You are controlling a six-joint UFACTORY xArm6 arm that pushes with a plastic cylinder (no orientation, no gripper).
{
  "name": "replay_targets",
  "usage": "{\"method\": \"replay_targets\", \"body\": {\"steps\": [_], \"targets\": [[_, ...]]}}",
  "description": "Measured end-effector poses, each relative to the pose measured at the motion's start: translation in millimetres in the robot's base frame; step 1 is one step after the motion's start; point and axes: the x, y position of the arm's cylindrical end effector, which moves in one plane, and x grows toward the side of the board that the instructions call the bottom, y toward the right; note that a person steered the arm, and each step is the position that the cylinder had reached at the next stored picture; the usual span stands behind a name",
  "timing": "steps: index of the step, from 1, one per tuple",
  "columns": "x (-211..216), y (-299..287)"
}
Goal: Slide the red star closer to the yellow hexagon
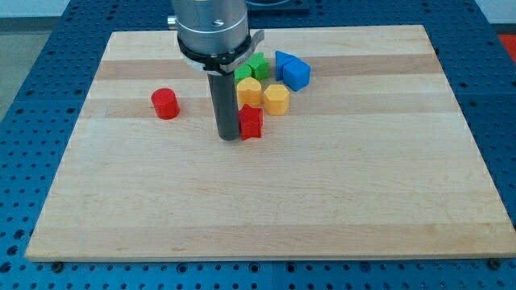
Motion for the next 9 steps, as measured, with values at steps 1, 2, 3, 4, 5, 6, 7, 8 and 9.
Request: {"method": "replay_targets", "body": {"steps": [1,2,3,4,5,6,7,8,9], "targets": [[0,2],[0,3],[0,12],[0,24],[0,30],[0,30],[4,30],[27,30],[38,35]]}}
